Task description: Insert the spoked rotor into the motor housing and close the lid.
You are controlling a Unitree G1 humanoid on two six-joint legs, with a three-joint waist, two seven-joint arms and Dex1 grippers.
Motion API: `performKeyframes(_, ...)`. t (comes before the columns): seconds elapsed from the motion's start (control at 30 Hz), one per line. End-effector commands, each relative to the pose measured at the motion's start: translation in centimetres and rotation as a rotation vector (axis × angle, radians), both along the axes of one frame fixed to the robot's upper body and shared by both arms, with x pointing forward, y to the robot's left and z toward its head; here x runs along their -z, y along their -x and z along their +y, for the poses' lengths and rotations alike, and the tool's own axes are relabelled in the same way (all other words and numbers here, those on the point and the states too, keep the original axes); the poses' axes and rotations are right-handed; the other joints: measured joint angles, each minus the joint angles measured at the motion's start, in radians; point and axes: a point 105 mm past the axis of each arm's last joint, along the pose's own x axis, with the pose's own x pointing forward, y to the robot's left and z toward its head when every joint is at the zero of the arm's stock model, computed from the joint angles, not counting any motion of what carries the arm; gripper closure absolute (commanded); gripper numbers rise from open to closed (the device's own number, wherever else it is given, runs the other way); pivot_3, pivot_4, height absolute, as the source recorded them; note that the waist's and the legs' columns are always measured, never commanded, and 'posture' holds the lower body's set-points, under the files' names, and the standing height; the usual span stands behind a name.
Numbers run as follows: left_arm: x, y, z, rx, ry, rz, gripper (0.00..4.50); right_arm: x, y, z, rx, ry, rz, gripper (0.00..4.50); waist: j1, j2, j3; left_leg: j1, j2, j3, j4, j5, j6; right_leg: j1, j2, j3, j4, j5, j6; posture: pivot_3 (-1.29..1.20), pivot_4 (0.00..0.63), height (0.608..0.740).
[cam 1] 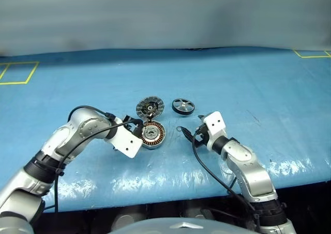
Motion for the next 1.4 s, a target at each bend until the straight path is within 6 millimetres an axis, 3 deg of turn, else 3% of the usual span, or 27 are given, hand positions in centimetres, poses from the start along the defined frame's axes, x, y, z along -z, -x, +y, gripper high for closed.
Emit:
performKeyframes(0.03,-2.0,-0.6,0.4,-0.163,0.202,0.02,0.49,-0.5,-0.1,0.9,-0.036,-0.018,-0.02,0.01,0.0,0.0,0.0,0.0,0.0,0.0,0.0,0.0,0.0,0.0,0.0,0.0,0.0,0.0,0.0,0.0,0.15,0.74)
performKeyframes(0.27,-1.6,-0.9,1.4,-0.495,0.686,0.149,0.49,1.1,-0.4,1.2,-0.026,0.023,0.04,0.01,0.001,0.0,0.0,0.0,0.0,0.0,0.0,0.0,0.0,-0.004,0.0,0.0,-0.001,0.0,0.0,0.0,0.15,0.74)
performKeyframes(0.63,0.7,0.9,2.2,-0.64,0.913,0.29,0.49,2.3,-0.9,1.6,-0.037,0.063,0.074,0.01,0.001,0.0,0.0,0.001,0.001,0.001,0.0,0.0,-0.002,-0.003,0.0,0.0,-0.001,0.001,-0.002,0.0,0.15,0.74)
performKeyframes(0.77,1.1,1.0,2.4,-0.679,0.995,0.248,0.45,3.0,-0.9,1.7,-0.035,0.084,0.084,0.9,0.004,0.0,0.0,0.001,0.001,0.001,0.0,0.0,-0.002,-0.002,0.0,0.0,0.0,0.002,-0.002,0.0,0.15,0.74)
performKeyframes(0.97,1.6,1.7,2.2,-0.669,1.044,0.287,0.45,3.7,-0.7,1.9,-0.035,0.086,0.109,0.9,0.004,-0.001,0.0,0.003,0.002,0.001,0.0,-0.001,-0.005,0.0,0.0,0.0,-0.001,0.002,-0.002,0.0,0.15,0.74)
performKeyframes(1.1,1.5,2.0,2.3,-0.659,1.088,0.348,0.45,4.0,-0.5,1.7,-0.027,0.075,0.131,1.81,0.004,-0.001,0.0,0.004,0.002,0.001,0.0,-0.001,-0.004,0.0,0.0,0.0,-0.001,0.002,-0.002,0.0,0.15,0.74)
performKeyframes(1.23,2.4,2.7,2.2,-0.643,1.024,0.378,0.45,4.1,-0.4,1.6,-0.016,0.046,0.147,2.56,0.004,-0.001,0.0,0.005,0.002,0.001,0.0,-0.002,-0.003,0.001,0.001,0.0,-0.001,0.002,-0.002,0.0,0.15,0.74)
performKeyframes(1.27,2.4,2.7,2.2,-0.635,1.021,0.365,0.45,4.1,-0.3,1.6,-0.015,0.045,0.148,2.93,0.004,-0.001,0.0,0.005,0.002,0.001,0.0,-0.002,-0.003,0.001,0.001,0.0,-0.001,0.002,-0.002,0.0,0.15,0.74)
performKeyframes(1.4,2.6,2.9,2.1,-0.625,1.009,0.385,0.45,4.2,-0.1,1.6,-0.016,0.027,0.156,2.93,0.007,-0.001,0.0,0.005,0.002,0.001,0.0,-0.003,-0.004,0.001,0.001,0.0,-0.002,0.002,-0.002,0.0,0.15,0.74)
